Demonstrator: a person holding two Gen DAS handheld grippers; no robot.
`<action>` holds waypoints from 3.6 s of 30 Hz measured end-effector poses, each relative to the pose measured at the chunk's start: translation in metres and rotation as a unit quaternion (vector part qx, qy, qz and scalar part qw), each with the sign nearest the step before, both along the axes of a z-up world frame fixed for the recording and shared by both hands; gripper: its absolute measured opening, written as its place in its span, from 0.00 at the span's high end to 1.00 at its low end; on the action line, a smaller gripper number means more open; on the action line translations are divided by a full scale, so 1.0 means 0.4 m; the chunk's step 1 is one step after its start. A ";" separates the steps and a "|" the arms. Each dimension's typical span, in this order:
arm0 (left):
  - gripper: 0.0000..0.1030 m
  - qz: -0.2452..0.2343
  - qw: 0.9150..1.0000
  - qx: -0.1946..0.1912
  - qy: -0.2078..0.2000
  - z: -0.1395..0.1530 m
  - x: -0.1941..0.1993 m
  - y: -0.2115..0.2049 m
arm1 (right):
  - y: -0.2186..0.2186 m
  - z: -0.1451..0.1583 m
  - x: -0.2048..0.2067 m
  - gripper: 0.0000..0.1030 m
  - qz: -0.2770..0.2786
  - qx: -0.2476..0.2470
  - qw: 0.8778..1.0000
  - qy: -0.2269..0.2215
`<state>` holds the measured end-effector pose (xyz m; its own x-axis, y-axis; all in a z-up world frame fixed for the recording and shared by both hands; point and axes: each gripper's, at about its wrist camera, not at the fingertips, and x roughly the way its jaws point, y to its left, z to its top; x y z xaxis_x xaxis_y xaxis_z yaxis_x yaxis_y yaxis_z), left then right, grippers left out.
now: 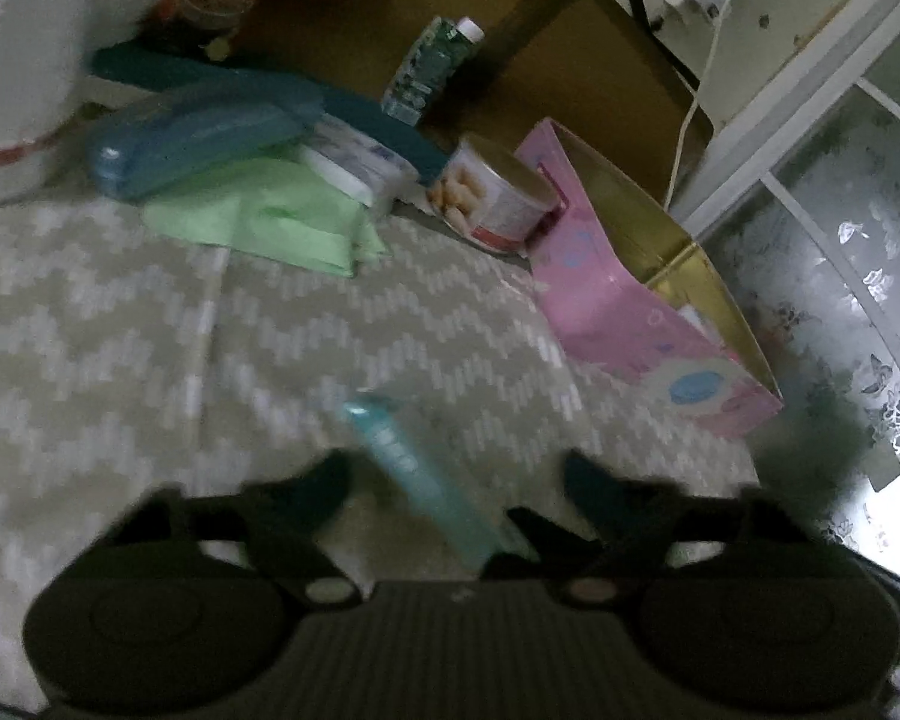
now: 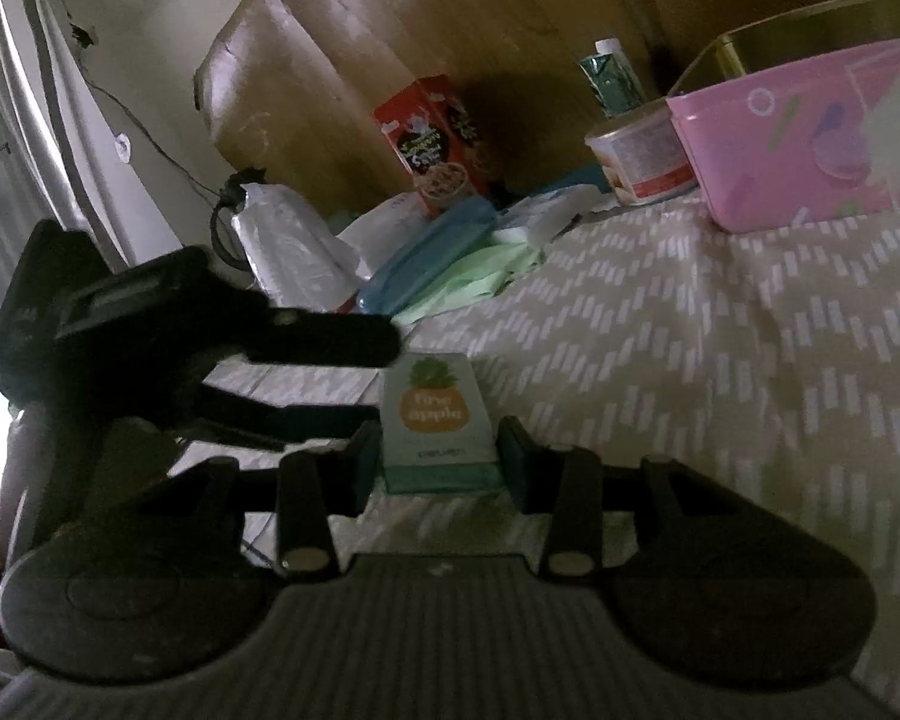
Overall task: Organize soft objects
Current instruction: 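Grasp the teal wet-wipes pack with the left gripper while the right holds the tissue pack, then carry both packs into the pink tin and open both grippers, then move both grippers back over the table, then reach the right gripper toward the blue plastic case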
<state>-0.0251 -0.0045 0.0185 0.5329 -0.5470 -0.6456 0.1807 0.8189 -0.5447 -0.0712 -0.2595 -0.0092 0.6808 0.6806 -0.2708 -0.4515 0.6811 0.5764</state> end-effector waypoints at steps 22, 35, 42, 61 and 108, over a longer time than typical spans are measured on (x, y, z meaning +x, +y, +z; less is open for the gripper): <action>0.74 -0.122 0.986 -0.050 -0.100 0.147 0.327 -0.489 | -0.297 0.173 0.094 0.58 -0.215 -0.171 0.951 -0.142; 0.68 -0.114 0.991 -0.008 -0.067 0.062 0.401 -0.528 | -0.345 0.121 0.240 0.57 -0.235 -0.228 0.940 -0.093; 0.61 -0.114 0.985 0.027 -0.130 0.102 0.318 -0.487 | -0.351 0.113 0.228 0.45 -0.306 -0.248 0.915 -0.084; 0.51 -0.004 0.970 0.154 -0.187 0.044 0.010 -0.025 | -0.038 0.124 0.051 0.41 -0.223 -0.220 0.941 -0.125; 0.31 0.132 0.969 0.092 -0.189 -0.006 -0.028 0.316 | 0.323 0.168 0.291 0.34 -0.096 -0.255 0.960 -0.070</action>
<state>-0.0362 0.1218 0.0161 0.8559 -0.2545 -0.4502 0.1105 0.9405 -0.3214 0.0454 -0.1305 0.0578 0.8343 0.3418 -0.4325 -0.3374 0.9371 0.0897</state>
